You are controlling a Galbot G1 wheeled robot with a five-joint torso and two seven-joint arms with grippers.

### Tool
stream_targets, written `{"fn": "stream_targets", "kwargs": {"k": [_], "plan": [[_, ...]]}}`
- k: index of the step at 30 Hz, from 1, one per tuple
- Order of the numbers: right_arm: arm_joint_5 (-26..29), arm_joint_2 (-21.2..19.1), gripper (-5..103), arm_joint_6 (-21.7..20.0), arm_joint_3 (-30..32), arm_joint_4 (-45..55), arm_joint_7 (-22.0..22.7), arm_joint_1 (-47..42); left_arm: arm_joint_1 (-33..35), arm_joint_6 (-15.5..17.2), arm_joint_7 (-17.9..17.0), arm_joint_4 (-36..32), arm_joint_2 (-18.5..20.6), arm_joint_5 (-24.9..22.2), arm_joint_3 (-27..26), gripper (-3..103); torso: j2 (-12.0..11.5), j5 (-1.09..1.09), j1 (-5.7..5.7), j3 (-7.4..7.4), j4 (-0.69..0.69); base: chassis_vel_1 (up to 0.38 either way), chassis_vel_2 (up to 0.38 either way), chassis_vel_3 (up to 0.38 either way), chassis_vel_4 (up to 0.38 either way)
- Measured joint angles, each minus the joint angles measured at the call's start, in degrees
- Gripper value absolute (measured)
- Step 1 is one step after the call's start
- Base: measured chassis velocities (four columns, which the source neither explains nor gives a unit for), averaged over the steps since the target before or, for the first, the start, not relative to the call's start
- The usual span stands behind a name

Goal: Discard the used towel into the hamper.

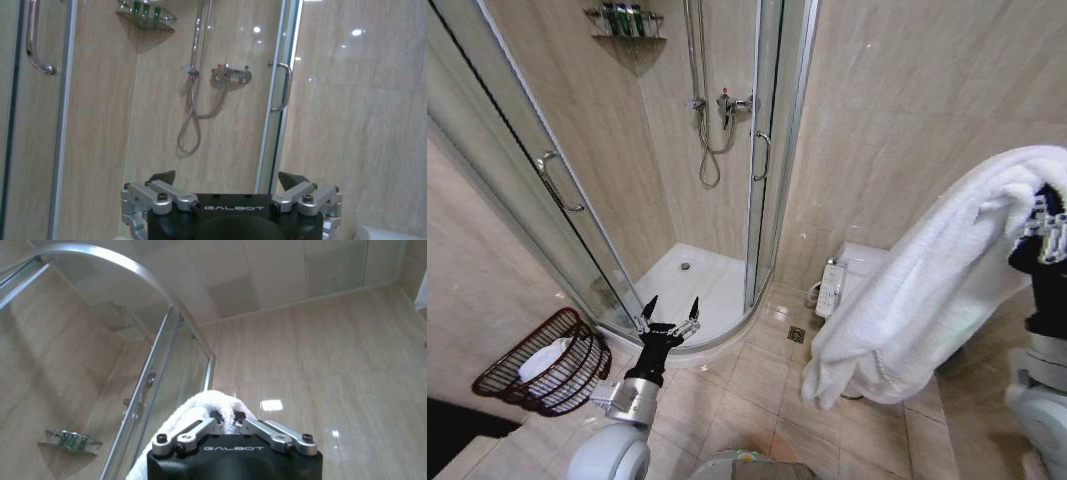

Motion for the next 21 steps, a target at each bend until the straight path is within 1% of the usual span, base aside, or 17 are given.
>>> {"fn": "stream_targets", "kwargs": {"k": [2, 3, 6, 13, 15, 20, 21], "plan": [[-1.9, 0.5, 3, 0.6, -0.6, 0.0, -0.1, -0.1, 0.0, 0.0, 0.0, 0.0, 0.0, 0.0, 0.0, 100, 0.7, 0.00, 0.35, 0.41, 0.00, 0.000, 0.000, 0.000, 0.000], [-1.9, 0.5, 3, 0.6, -0.6, 0.0, -0.1, -0.1, 0.0, 0.0, 0.0, 0.0, 0.0, 0.0, 0.0, 100, 0.7, 0.00, 0.35, 0.41, 0.00, 0.000, 0.000, 0.000, 0.000], [-3.7, 1.5, 3, 1.5, -2.0, 0.0, -0.6, -0.6, 0.0, 0.0, 0.0, 0.0, 0.0, 0.0, 0.0, 100, 1.8, 0.00, 0.83, 0.95, 0.00, 0.000, 0.000, 0.000, 0.000], [-5.0, 1.7, 3, 1.9, -2.8, 0.0, -0.5, -0.5, 0.0, 0.0, 0.0, 0.0, 0.0, 0.0, 0.0, 100, 4.0, 0.00, 1.83, 2.13, 0.00, 0.000, 0.000, 0.000, 0.000], [-5.1, 1.8, 3, 2.0, -2.9, 0.0, -0.5, -0.5, 0.0, 0.0, 0.0, 0.0, 0.0, 0.0, 0.0, 100, 4.3, 0.00, 1.98, 2.32, 0.00, 0.000, 0.000, 0.000, 0.000], [-5.1, 2.2, 3, 2.2, -2.8, 0.0, -0.9, -0.9, 0.0, 0.0, 0.0, 0.0, 0.0, 0.0, 0.0, 100, 6.0, 0.00, 2.75, 3.27, 0.00, 0.000, 0.000, 0.000, 0.000], [-5.1, 2.2, 3, 2.2, -2.8, 0.0, -0.9, -0.9, 0.0, 0.0, 0.0, 0.0, 0.0, 0.0, 0.0, 100, 6.0, 0.00, 2.75, 3.27, 0.00, 0.000, 0.000, 0.000, 0.000]]}}
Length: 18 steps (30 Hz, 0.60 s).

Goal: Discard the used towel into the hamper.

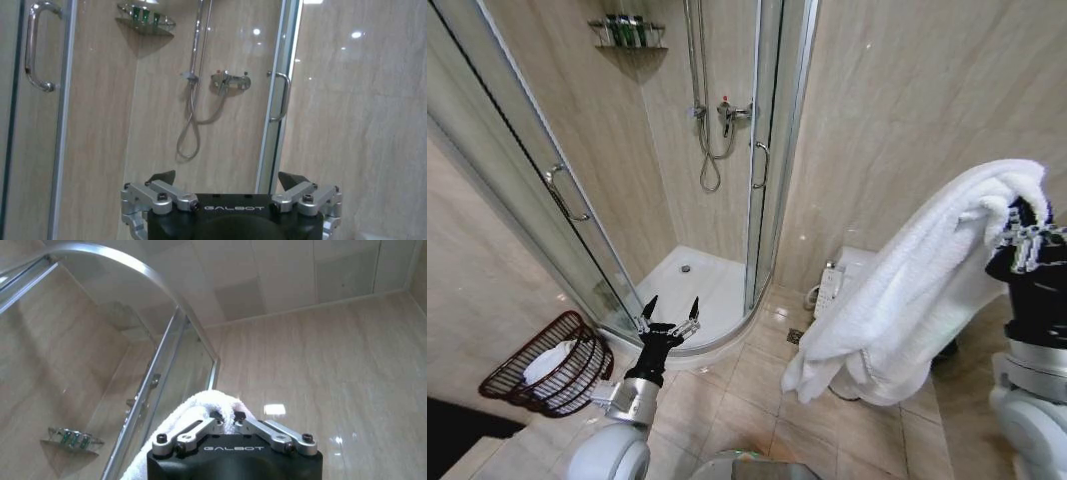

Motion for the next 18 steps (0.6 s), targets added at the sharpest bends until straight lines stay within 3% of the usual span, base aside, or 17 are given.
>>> {"fn": "stream_targets", "kwargs": {"k": [18], "plan": [[-2.1, 0.3, 3, 0.3, -2.9, 0.0, -0.1, -0.5, 0.0, 0.0, 0.0, 0.0, 0.0, 0.0, 0.0, 100, 6.5, 0.00, 3.00, 3.52, 0.00, 0.000, 0.000, 0.000, 0.000]]}}
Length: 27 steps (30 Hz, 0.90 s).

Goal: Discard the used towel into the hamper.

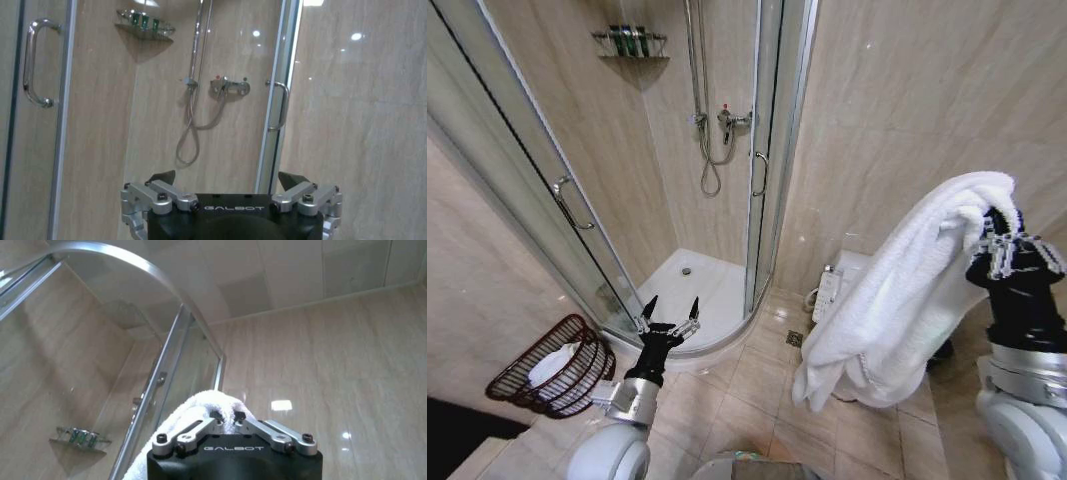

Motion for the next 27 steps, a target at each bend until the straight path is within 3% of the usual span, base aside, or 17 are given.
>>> {"fn": "stream_targets", "kwargs": {"k": [8, 27], "plan": [[0.0, -0.1, 3, 0.1, -0.1, 0.0, 0.0, 0.1, 0.0, 0.0, 0.0, 0.0, 0.0, 0.0, 0.0, 100, 1.0, 0.00, 0.47, 0.57, 0.00, 0.000, 0.000, 0.000, 0.000], [0.9, -0.7, 3, 0.2, 0.2, 0.0, 0.3, 0.6, 0.0, 0.0, 0.0, 0.0, 0.0, 0.0, 0.0, 100, 0.6, 0.00, 0.26, 0.31, 0.00, 0.006, 0.008, 0.008, 0.006]]}}
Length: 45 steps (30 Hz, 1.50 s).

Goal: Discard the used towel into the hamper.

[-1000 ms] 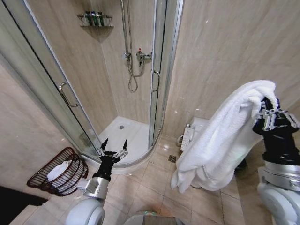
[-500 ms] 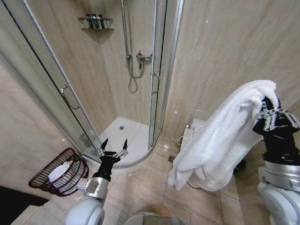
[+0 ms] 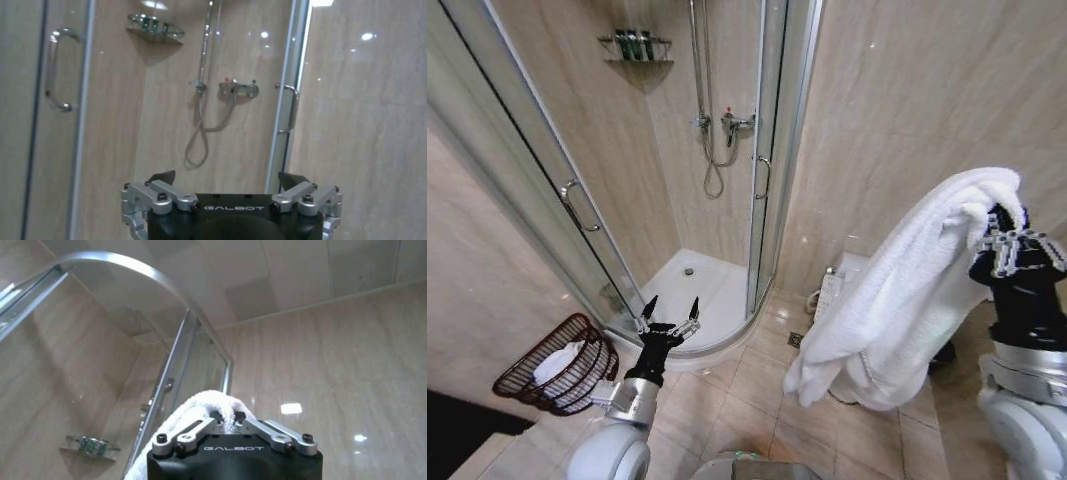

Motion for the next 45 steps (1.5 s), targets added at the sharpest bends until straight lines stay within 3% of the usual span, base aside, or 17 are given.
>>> {"fn": "stream_targets", "kwargs": {"k": [45], "plan": [[-0.3, 0.5, 3, -0.2, -0.2, 0.0, 0.5, 0.1, 0.0, 0.0, 0.0, 0.0, 0.0, 0.0, 0.0, 100, -0.4, 0.00, -0.19, -0.22, 0.03, 0.107, 0.110, 0.106, 0.104]]}}
